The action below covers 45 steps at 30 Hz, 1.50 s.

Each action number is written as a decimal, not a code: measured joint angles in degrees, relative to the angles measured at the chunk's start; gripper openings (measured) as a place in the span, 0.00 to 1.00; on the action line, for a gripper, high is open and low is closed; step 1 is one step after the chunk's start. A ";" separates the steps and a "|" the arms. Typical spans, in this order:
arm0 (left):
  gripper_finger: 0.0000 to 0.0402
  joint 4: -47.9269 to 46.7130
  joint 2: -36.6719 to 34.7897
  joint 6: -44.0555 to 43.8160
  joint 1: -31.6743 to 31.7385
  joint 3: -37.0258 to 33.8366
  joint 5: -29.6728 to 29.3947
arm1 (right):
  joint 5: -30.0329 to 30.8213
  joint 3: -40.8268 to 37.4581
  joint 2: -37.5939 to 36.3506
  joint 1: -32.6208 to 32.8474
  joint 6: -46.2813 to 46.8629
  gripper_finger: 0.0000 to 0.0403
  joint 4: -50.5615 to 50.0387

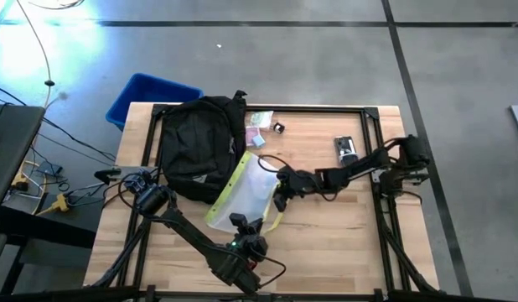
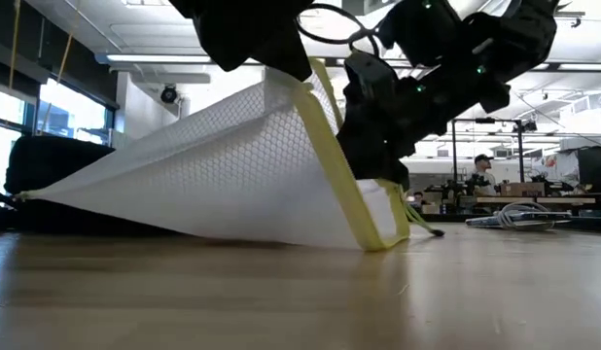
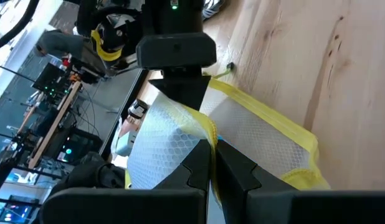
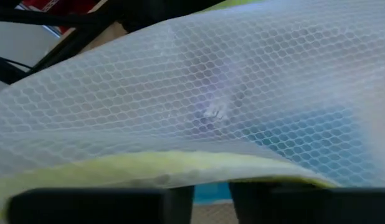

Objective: Unpack backpack
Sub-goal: Put the violet chocolate bar into the yellow zip bag, then put the black charger adapter into the yellow zip bag

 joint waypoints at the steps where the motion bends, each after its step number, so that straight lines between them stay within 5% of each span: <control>1: 0.00 0.01 0.00 0.00 0.00 0.00 0.02 | 0.01 0.00 0.00 -0.23 -0.68 0.25 0.28; 7: 0.00 0.00 0.00 0.00 0.00 0.00 0.28 | 0.01 0.02 -0.07 -0.35 -4.71 0.48 2.05; 13: 0.00 0.04 -0.02 0.00 -0.07 0.00 0.55 | -2.60 0.04 -2.19 0.14 -3.52 0.55 -0.80; 19: 0.00 0.02 -0.07 0.02 -0.07 0.00 0.57 | 7.65 0.09 -4.26 2.80 -0.70 0.49 -7.65; 23: 0.00 -0.09 -0.09 0.00 -0.07 0.00 0.65 | 9.16 0.09 -1.96 2.96 0.88 0.40 -5.09; 36: 0.00 0.02 -0.09 0.75 -0.02 0.00 1.27 | -4.58 9.56 7.57 1.49 -8.66 0.27 -1.56; 45: 0.00 -0.24 -0.11 0.43 -0.17 -0.02 1.77 | -8.28 9.77 -2.16 4.76 -16.05 0.27 -14.46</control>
